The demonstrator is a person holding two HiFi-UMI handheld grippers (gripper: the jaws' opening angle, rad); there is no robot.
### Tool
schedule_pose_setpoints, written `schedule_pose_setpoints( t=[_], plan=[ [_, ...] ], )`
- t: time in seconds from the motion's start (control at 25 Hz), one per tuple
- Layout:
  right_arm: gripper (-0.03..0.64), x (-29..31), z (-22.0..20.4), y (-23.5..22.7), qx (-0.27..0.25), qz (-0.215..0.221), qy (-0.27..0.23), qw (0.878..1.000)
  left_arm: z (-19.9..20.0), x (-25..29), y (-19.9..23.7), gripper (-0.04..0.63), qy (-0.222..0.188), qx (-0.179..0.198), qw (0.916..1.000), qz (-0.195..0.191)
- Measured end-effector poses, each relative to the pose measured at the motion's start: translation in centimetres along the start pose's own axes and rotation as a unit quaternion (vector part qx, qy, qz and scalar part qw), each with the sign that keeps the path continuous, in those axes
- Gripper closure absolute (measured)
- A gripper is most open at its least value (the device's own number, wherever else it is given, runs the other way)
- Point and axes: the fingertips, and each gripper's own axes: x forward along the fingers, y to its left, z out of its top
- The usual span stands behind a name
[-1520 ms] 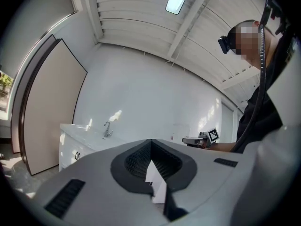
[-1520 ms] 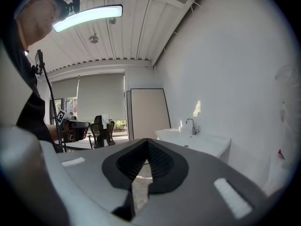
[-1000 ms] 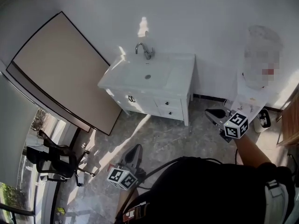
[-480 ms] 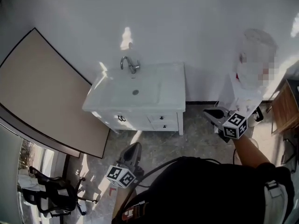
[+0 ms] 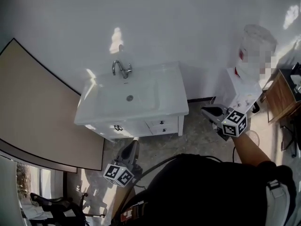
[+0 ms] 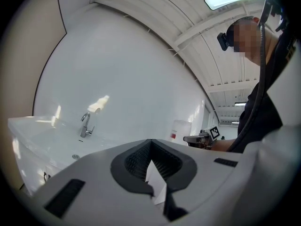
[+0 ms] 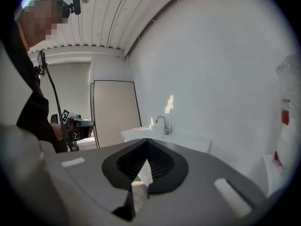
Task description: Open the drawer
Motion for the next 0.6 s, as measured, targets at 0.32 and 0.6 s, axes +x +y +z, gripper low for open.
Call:
schedule_pose_setpoints(
  t=[0.32,0.6],
  plan=[
    [0.618,3.9,-0.1,-6.4,0.0,0.032,0.002,0.999,-0.7,4.9,2.8,0.595,0.004,0.001,0.9991,0.042],
    [0.618,8.7,0.2,-16.2,-0.043,0.129,0.017,0.991,-1.9,12.9,3.0,0.595,-0.025,-0.017,0.989,0.145]
  ],
)
